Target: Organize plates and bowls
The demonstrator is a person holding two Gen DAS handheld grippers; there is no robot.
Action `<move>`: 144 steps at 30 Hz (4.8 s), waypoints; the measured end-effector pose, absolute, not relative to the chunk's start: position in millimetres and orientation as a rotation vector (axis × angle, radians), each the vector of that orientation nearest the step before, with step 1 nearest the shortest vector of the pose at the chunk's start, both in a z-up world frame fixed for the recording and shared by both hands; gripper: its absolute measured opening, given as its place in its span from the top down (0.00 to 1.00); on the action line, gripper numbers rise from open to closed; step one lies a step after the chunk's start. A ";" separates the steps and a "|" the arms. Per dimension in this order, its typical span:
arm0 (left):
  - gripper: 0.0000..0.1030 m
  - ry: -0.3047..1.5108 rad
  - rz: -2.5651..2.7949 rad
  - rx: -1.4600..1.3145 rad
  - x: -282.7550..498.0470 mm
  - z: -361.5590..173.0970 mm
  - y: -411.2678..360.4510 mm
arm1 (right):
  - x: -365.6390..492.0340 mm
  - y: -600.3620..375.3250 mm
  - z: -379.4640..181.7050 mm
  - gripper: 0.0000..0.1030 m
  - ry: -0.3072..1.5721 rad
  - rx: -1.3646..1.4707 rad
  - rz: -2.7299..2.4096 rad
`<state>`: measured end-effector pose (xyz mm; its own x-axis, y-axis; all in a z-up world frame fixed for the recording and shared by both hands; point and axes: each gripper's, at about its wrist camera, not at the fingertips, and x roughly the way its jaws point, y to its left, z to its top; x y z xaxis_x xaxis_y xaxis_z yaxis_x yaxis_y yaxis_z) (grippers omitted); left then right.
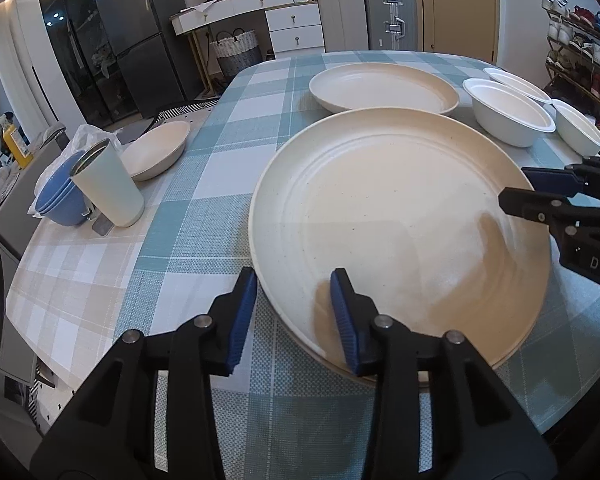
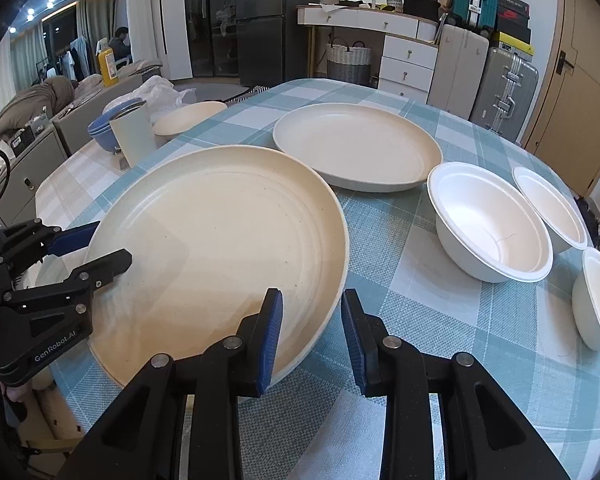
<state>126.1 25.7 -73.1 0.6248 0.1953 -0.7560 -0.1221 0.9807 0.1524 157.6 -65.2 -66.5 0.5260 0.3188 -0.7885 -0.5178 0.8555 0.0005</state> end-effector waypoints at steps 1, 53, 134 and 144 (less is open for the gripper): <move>0.66 0.877 0.181 0.089 125.9 -73.0 25.3 | 158.0 -65.5 -66.6 0.71 0.886 -0.245 0.507; 0.02 0.781 0.127 -0.050 142.9 -8.8 43.5 | 169.7 -90.9 1.9 0.01 0.743 -0.145 0.568; 0.02 0.959 0.121 -0.083 382.5 -43.9 58.9 | 421.7 -119.4 -27.8 0.05 0.971 -0.081 0.474; 0.08 0.989 0.094 -0.096 392.4 -58.5 58.9 | 433.5 -112.4 -55.2 0.25 1.029 -0.096 0.464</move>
<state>392.4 58.9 -58.5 0.5459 0.0360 -0.8371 -0.1230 0.9917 -0.0375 433.5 -112.4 -55.2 0.4282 0.3271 -0.8424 -0.4155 0.8991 0.1379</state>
